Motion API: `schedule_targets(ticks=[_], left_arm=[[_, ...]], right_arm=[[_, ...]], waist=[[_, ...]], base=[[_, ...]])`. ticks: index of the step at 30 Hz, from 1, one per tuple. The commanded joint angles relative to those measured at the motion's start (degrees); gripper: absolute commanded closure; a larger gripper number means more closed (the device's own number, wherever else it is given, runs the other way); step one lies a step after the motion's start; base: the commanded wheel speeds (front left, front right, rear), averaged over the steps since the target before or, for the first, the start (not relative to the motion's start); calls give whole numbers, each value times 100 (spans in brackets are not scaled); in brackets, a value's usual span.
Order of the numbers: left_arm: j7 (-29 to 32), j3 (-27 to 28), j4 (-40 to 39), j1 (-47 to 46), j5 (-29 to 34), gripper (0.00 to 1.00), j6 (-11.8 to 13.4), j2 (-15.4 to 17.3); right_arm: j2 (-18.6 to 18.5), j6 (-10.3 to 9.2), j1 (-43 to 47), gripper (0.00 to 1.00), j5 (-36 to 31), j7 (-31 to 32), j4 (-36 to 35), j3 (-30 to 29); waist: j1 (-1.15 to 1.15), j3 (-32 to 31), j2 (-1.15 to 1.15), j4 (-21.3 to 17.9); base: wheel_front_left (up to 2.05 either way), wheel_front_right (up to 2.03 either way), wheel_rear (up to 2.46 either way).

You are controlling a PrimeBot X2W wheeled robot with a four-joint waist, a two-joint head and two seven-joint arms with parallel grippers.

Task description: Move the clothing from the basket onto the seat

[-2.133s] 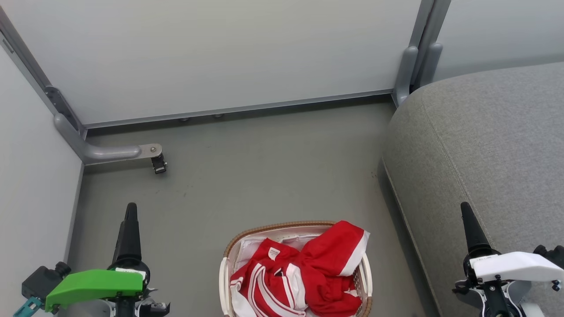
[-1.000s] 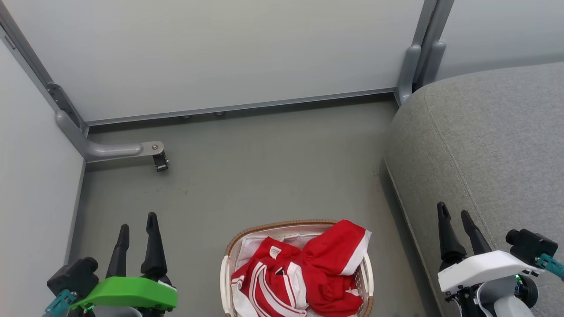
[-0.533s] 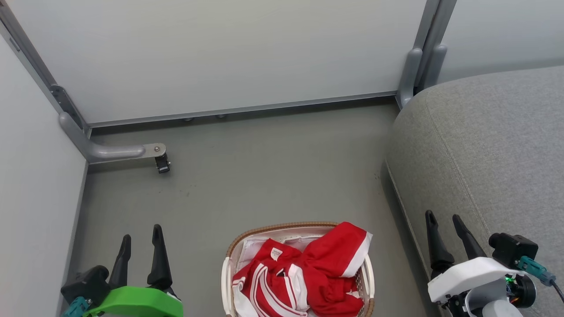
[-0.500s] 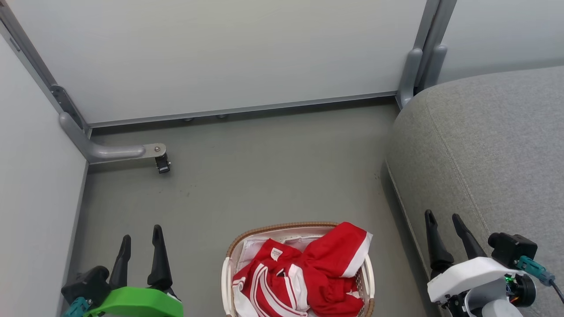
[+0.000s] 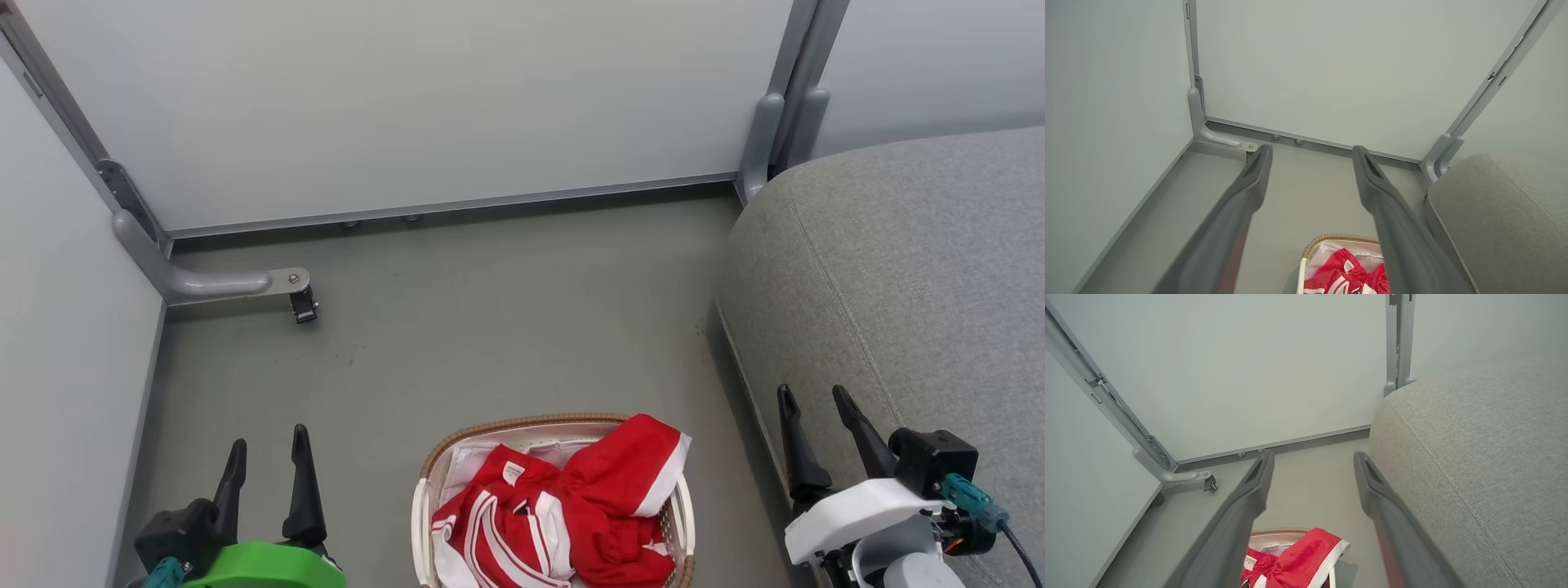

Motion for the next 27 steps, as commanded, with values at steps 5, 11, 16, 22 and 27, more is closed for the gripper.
schedule_targets(ticks=[5,11,16,22,27], left_arm=[[-101,-24,32,91,284,0,12,44],[-159,-42,106,87,372,0,35,45],[-209,-73,124,75,572,0,62,46],[-269,-109,141,106,792,0,64,48],[-301,-132,154,122,927,0,68,50]], right_arm=[[-35,2,37,0,-312,-116,-55,23],[-38,2,51,0,-560,-179,-81,35],[-41,2,74,0,-758,-226,-82,49],[-43,2,75,0,-999,-283,-82,74],[-45,1,82,0,-1097,-313,-80,72]], waist=[[0,3,0,-6],[0,18,0,-3],[0,33,0,5],[0,48,0,1],[0,58,0,1]], base=[[0,0,0],[0,0,0],[0,0,0],[0,0,0],[0,0,0]])
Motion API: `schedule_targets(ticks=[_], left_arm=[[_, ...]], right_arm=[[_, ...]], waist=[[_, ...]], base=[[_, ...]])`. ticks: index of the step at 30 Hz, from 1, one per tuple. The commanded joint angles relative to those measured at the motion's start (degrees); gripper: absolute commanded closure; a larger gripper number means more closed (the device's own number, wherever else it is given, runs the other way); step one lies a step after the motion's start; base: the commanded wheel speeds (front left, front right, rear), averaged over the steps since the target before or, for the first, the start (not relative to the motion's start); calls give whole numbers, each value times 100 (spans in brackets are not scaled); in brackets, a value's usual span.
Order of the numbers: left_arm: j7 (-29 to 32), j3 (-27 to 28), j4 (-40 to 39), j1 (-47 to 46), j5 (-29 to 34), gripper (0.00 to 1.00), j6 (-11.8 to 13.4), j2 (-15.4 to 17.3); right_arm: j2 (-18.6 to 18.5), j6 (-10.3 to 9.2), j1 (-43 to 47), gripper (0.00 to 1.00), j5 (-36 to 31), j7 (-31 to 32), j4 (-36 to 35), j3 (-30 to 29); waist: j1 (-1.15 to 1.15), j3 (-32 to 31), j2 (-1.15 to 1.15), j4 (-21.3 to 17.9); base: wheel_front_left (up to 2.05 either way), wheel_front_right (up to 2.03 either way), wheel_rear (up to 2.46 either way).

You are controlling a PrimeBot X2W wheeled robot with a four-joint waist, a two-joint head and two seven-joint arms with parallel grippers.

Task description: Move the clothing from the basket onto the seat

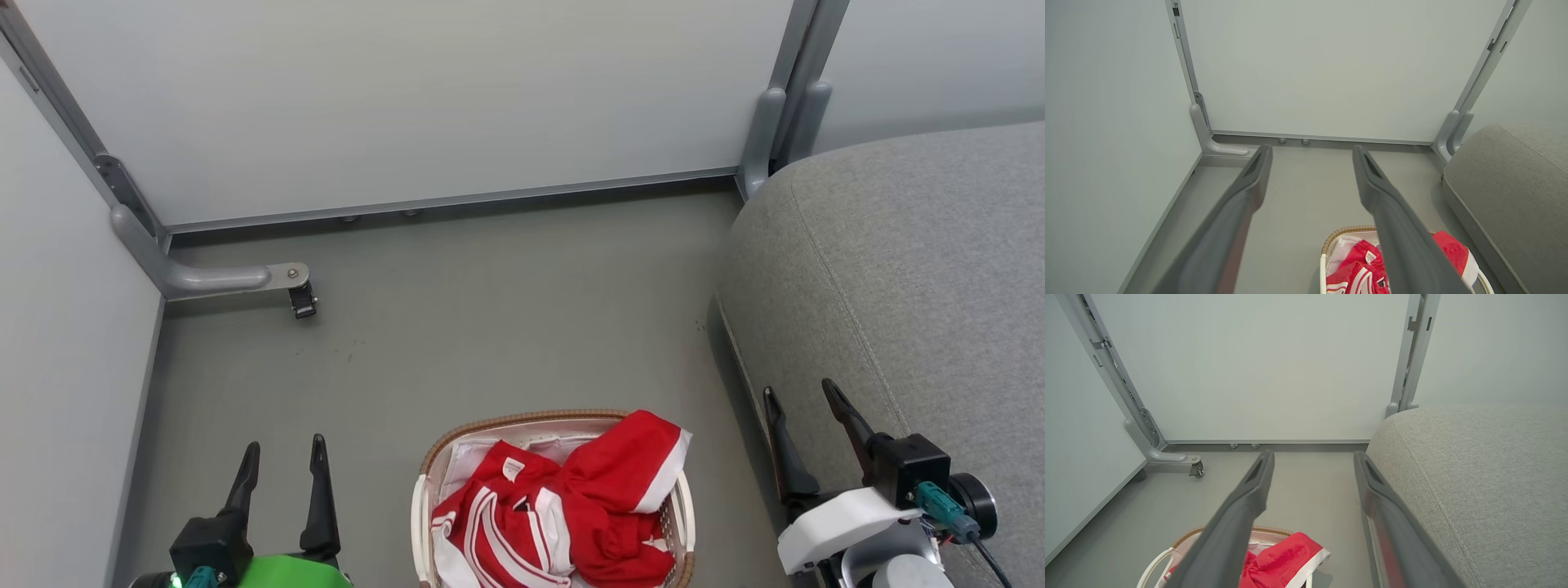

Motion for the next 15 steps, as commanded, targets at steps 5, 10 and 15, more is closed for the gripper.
schedule_targets(ticks=[5,10,15], left_arm=[[-24,-10,12,52,88,0,-11,39],[-24,-14,22,40,102,0,-15,39],[-24,-12,44,13,103,0,-15,39]], right_arm=[[-33,0,41,0,-14,-30,-5,-9],[-34,0,18,0,-8,-30,24,-25],[-34,0,-8,0,17,-30,40,-27]], waist=[[0,12,0,4],[0,22,0,7],[0,32,0,5]], base=[[0,0,0],[0,0,0],[0,0,0]])
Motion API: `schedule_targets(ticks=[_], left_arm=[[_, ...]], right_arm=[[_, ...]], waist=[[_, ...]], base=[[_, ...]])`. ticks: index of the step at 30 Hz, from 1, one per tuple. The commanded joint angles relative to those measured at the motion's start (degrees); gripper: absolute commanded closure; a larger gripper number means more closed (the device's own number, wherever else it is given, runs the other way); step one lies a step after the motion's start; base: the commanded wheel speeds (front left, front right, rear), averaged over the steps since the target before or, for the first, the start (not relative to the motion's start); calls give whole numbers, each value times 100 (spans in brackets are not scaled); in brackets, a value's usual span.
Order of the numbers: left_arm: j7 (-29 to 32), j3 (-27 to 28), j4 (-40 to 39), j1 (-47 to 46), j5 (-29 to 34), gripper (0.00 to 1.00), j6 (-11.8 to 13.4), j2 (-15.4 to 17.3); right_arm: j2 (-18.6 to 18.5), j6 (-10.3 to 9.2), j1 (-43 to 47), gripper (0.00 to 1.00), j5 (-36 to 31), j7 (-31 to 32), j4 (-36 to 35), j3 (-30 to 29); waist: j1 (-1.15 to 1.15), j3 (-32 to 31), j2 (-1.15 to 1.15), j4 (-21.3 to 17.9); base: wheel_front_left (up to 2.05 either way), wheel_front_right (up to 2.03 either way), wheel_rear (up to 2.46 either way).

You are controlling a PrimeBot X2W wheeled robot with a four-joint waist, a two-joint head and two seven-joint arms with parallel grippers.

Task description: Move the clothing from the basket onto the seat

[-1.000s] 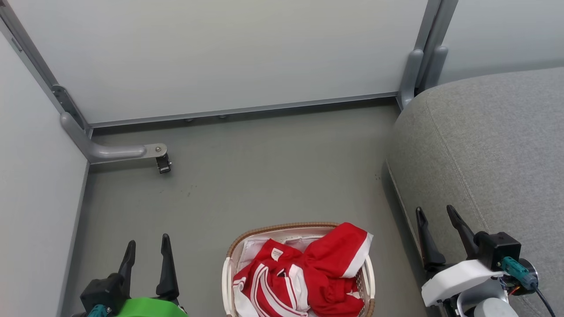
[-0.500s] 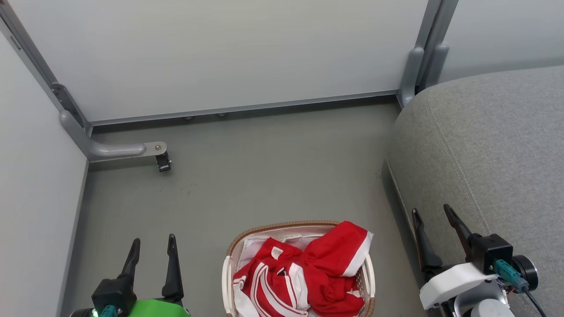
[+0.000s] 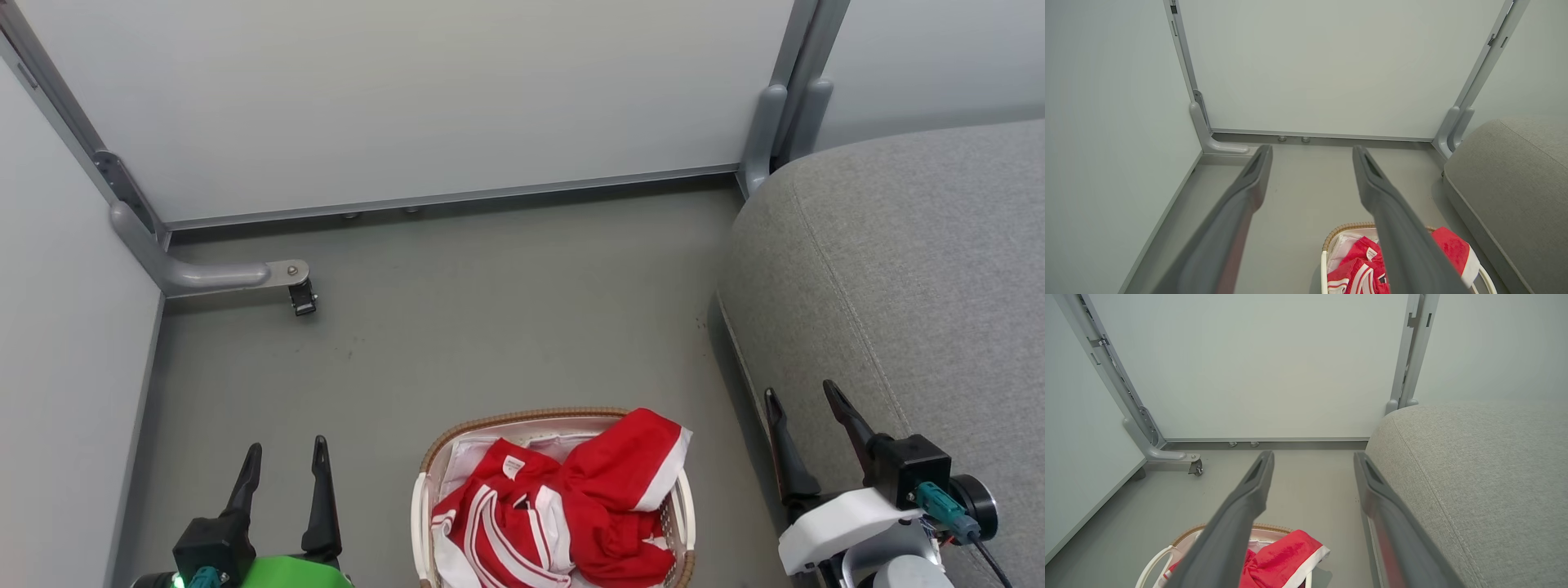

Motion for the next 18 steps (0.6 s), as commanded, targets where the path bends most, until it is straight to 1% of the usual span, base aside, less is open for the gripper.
schedule_targets(ticks=[1,12,18], left_arm=[[-24,-1,19,9,53,0,-12,38],[-24,11,-11,-13,-12,0,16,38],[-24,-80,-3,-277,124,0,-87,36]], right_arm=[[-32,0,-12,0,16,-30,12,-6],[-32,0,-31,0,20,-30,-37,-4],[-33,0,-235,0,-21,-29,-163,-166]], waist=[[0,3,0,-1],[0,67,0,-4],[0,408,0,-5]], base=[[0,0,0],[0,0,0],[0,0,0]])
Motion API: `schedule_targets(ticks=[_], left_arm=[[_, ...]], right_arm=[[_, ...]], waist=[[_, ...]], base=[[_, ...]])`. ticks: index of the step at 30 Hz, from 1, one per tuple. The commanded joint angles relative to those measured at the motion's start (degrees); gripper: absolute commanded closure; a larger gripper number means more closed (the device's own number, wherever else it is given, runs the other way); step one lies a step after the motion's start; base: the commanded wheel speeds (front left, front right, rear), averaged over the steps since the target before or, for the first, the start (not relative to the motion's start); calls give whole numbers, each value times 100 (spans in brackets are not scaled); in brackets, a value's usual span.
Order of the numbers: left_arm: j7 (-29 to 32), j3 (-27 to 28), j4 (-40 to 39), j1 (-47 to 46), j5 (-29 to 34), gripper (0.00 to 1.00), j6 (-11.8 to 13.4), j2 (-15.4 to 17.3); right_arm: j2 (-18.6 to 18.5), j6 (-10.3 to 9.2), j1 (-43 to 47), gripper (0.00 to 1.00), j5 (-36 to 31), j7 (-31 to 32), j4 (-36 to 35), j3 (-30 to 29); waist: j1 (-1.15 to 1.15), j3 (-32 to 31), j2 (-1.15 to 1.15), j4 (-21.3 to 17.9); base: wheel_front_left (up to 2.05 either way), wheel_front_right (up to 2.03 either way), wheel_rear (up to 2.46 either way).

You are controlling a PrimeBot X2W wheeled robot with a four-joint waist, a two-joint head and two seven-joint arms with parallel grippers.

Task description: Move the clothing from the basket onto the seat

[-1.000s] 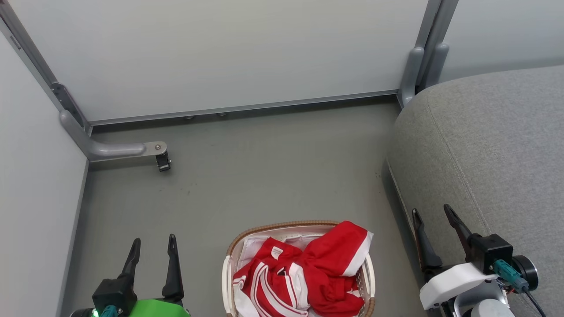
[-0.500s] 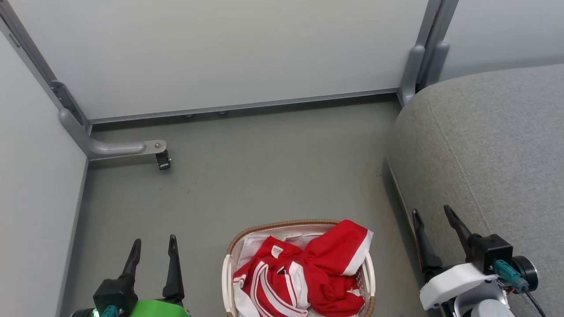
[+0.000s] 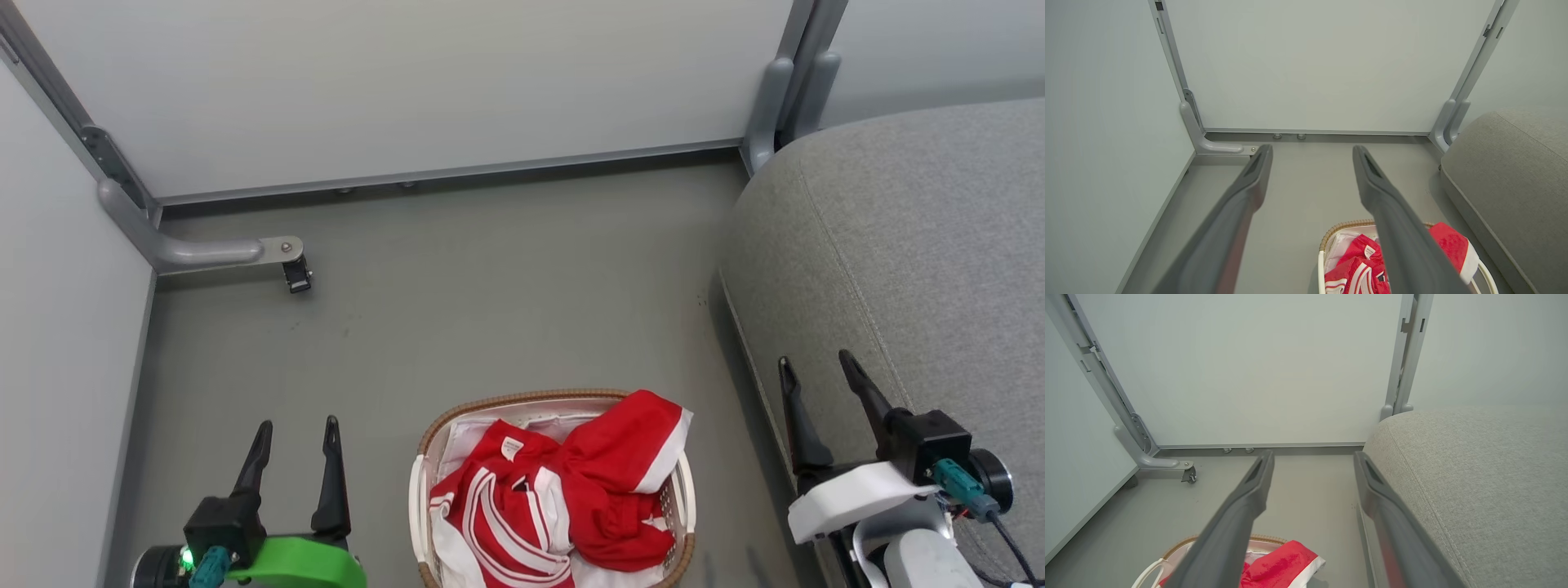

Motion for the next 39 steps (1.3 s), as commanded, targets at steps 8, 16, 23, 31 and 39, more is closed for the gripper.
schedule_targets(ticks=[8,16,23,31,39], left_arm=[[-23,-382,141,-1082,463,0,-209,32],[-15,-1139,1003,-2328,1044,0,-397,114],[-14,-1988,2617,-3326,1240,0,-438,245],[69,-2996,4437,-4293,1023,0,-441,239],[234,-3393,5331,-4994,936,0,-436,269]], right_arm=[[-32,-1,-626,0,-122,-28,-357,-446],[-31,-1,-1334,0,-128,-28,-701,-749],[-28,-1,-1733,0,-51,-28,-927,-876],[-27,-1,-2014,0,108,-28,-1072,-868],[-26,-1,-2182,0,308,-28,-1139,-767]], waist=[[0,1148,0,-46],[0,2350,0,-197],[0,3170,0,-366],[0,3773,0,-525],[0,4122,0,-676]], base=[[0,0,0],[0,0,0],[0,0,0],[0,0,0],[0,0,0]])
